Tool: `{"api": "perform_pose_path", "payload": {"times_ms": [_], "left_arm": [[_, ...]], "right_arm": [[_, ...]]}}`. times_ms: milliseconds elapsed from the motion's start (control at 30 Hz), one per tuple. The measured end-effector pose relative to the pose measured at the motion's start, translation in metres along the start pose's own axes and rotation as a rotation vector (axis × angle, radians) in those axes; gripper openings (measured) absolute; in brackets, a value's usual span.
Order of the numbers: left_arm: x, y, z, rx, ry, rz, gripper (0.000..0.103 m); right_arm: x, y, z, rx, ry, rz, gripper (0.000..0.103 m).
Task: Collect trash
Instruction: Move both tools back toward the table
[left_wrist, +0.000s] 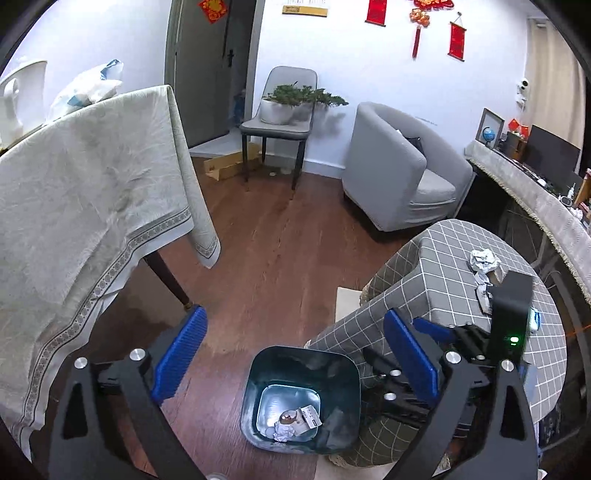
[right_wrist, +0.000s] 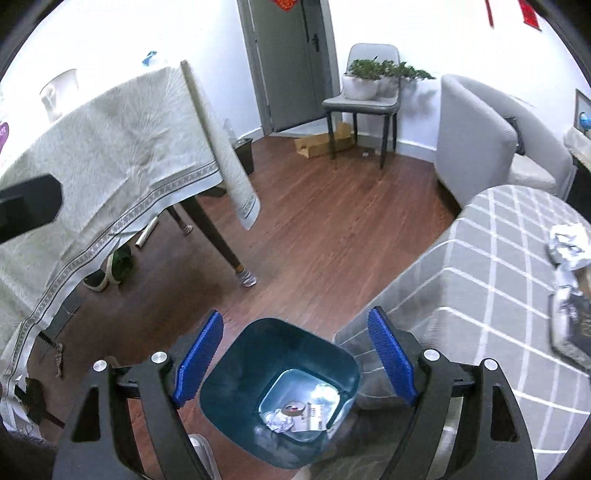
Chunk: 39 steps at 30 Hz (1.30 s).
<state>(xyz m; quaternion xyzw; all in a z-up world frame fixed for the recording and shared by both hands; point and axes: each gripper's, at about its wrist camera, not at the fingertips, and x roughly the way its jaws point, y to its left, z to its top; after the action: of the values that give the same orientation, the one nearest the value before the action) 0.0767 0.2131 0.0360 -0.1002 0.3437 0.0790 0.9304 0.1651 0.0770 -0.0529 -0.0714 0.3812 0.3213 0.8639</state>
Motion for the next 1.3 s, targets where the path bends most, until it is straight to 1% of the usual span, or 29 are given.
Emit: {"api": "perform_pose_path", "payload": {"times_ms": [100,167,200,267,333,400,467,567,633,700,733,767,800,833,967,1033,1300], "left_arm": [[-0.001,-0.001,0.001,-0.030,-0.013,-0.059,0.098],[-0.002,-0.010,0.001,0.002,-0.023,-0.070,0.098],[-0.002,-0.015,0.001,0.032,-0.032,-0.062,0.098],[-0.002,-0.030,-0.001,0.103,-0.061,-0.023,0.098],[-0.001,-0.039,-0.003,0.145,-0.074,-0.007,0.098],[0.003,-0.046,-0.003,0.147,-0.067,-0.038,0.097],[0.006,-0.054,-0.003,0.149,-0.065,-0.088,0.097],[0.007,-0.066,-0.003,0.169,-0.074,-0.130,0.097],[0.011,-0.075,-0.004,0.180,-0.078,-0.157,0.094],[0.016,-0.085,-0.005,0.183,-0.065,-0.170,0.087],[0.020,-0.090,-0.005,0.182,-0.053,-0.175,0.086],[0.023,-0.096,-0.006,0.182,-0.046,-0.185,0.088],[0.025,-0.098,-0.007,0.180,-0.041,-0.199,0.093],[0.027,-0.103,-0.008,0.175,-0.037,-0.210,0.095],[0.034,-0.123,-0.011,0.199,-0.033,-0.218,0.095],[0.038,-0.131,-0.012,0.205,-0.028,-0.225,0.095],[0.056,-0.161,-0.013,0.206,-0.001,-0.278,0.098]], "right_arm": [[-0.007,-0.006,-0.001,-0.004,-0.009,-0.017,0.082],[-0.013,-0.009,-0.001,-0.011,-0.017,-0.027,0.082],[-0.015,-0.010,-0.001,-0.015,-0.022,-0.033,0.082],[-0.024,-0.015,-0.002,-0.022,-0.034,-0.046,0.082],[-0.030,-0.021,-0.002,-0.020,-0.044,-0.056,0.082],[-0.037,-0.028,-0.003,-0.013,-0.053,-0.066,0.082],[-0.045,-0.037,-0.004,-0.006,-0.060,-0.077,0.082],[-0.055,-0.050,-0.008,0.009,-0.067,-0.096,0.082],[-0.062,-0.061,-0.011,0.023,-0.073,-0.106,0.082],[-0.069,-0.068,-0.014,0.030,-0.078,-0.117,0.082],[-0.074,-0.073,-0.015,0.031,-0.082,-0.129,0.082],[-0.078,-0.078,-0.017,0.031,-0.084,-0.140,0.082],[-0.081,-0.082,-0.018,0.031,-0.086,-0.147,0.082],[-0.085,-0.087,-0.020,0.033,-0.087,-0.153,0.082],[-0.097,-0.109,-0.027,0.039,-0.086,-0.173,0.082],[-0.105,-0.122,-0.031,0.047,-0.088,-0.187,0.089],[-0.125,-0.159,-0.043,0.054,-0.082,-0.223,0.091]]}}
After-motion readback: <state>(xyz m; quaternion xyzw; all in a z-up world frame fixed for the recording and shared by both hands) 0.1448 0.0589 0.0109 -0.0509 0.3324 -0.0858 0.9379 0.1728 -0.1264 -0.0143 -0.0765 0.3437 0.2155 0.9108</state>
